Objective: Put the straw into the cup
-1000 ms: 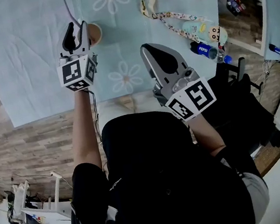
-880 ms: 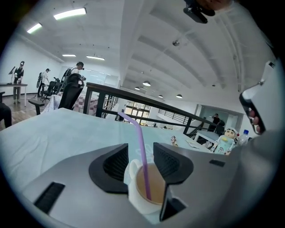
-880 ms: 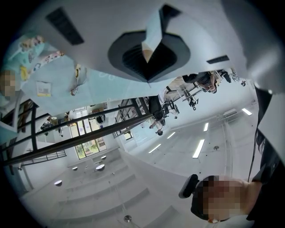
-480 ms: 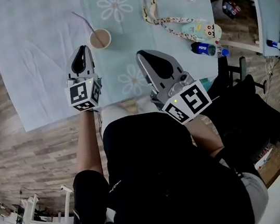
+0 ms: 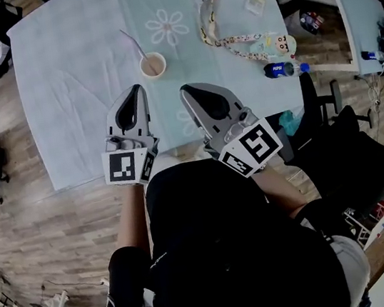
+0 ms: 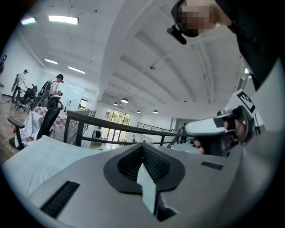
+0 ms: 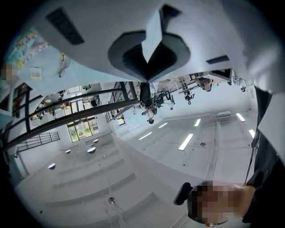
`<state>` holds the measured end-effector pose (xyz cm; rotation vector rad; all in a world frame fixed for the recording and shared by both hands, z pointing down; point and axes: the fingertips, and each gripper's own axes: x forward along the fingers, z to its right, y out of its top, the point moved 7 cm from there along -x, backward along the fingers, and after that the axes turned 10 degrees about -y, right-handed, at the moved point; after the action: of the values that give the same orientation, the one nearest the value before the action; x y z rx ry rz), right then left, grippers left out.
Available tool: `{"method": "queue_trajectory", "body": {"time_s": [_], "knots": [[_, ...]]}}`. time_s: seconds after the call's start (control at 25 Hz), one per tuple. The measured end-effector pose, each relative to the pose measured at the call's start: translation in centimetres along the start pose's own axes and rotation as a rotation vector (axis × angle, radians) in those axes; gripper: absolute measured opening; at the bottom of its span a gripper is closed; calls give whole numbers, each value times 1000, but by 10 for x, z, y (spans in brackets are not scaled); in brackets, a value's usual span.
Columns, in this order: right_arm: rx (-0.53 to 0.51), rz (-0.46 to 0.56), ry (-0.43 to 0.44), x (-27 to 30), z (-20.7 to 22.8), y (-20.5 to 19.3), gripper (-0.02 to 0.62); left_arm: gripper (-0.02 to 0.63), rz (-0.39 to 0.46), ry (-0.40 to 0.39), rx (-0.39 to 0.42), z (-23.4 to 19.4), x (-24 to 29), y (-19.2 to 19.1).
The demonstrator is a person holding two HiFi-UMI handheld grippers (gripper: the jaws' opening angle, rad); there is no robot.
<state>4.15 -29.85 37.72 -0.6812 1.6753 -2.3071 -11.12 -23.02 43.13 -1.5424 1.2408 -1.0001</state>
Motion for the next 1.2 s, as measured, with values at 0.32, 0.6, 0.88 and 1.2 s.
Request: {"method": "queue_trajectory", "body": {"time_s": [0.32, 0.6, 0.88, 1.2], "knots": [[-8, 90, -67, -16, -28, 15, 9, 14, 144, -135, 29, 29, -28, 54], [-59, 172, -89, -29, -49, 28, 9, 14, 206, -220, 85, 44, -42, 86], [-88, 216, -79, -32, -71, 35, 9, 14, 231, -250, 121, 58, -59, 95], [-105, 260, -88, -35, -84, 40, 9, 14, 283, -214, 154, 48, -76, 114]]}}
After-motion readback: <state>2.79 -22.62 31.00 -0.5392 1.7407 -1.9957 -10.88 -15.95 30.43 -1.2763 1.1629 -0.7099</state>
